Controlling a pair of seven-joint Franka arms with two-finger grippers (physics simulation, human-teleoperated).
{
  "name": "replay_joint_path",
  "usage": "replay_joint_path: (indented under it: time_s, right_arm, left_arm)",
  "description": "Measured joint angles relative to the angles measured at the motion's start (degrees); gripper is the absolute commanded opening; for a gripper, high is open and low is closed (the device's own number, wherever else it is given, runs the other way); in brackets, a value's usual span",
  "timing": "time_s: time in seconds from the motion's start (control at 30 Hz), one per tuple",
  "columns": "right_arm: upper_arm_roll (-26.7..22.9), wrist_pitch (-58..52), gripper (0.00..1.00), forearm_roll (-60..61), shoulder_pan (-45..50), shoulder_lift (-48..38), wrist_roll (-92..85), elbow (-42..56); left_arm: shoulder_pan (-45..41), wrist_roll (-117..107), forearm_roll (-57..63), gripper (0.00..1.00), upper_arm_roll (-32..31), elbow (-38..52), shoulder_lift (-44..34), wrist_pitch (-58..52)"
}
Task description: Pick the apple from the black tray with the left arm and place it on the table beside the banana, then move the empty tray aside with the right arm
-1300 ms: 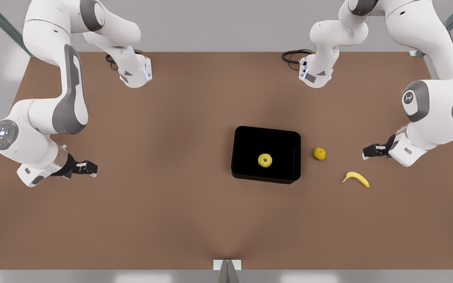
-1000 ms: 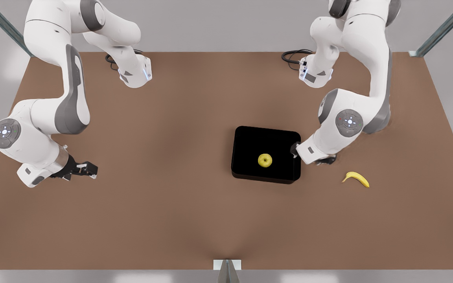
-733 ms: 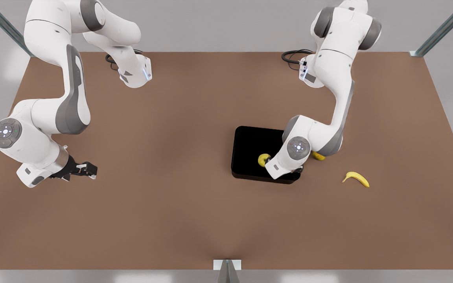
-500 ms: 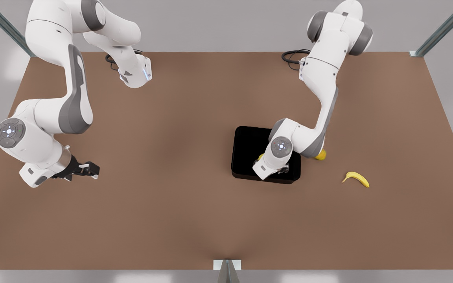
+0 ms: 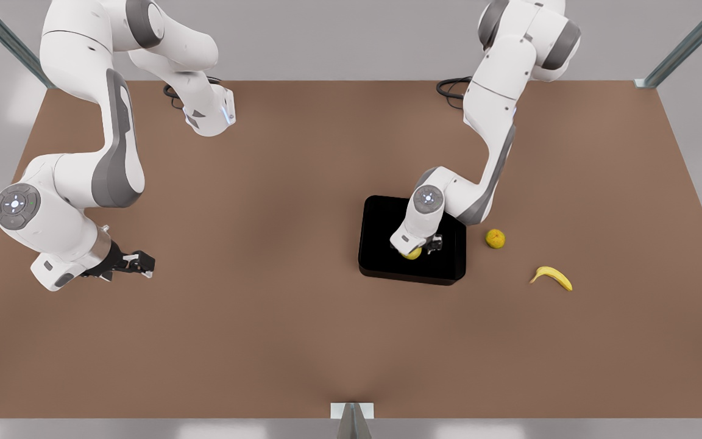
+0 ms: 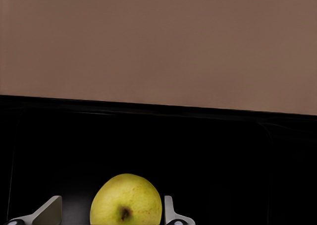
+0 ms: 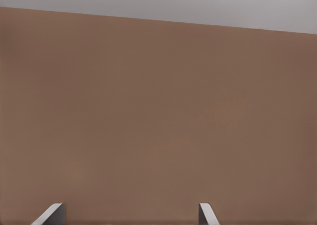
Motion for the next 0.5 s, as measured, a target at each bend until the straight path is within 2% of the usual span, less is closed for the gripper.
replay_joint_path:
  time_s: [0.5]
  right_arm:
    - [0.00,-0.01,1.00,0.00,0.00,0.01,0.04,0.00]
  left_arm:
    - [-1.67,-5.15,3.39,1.00,0.11,-6.02,0.86,8.67]
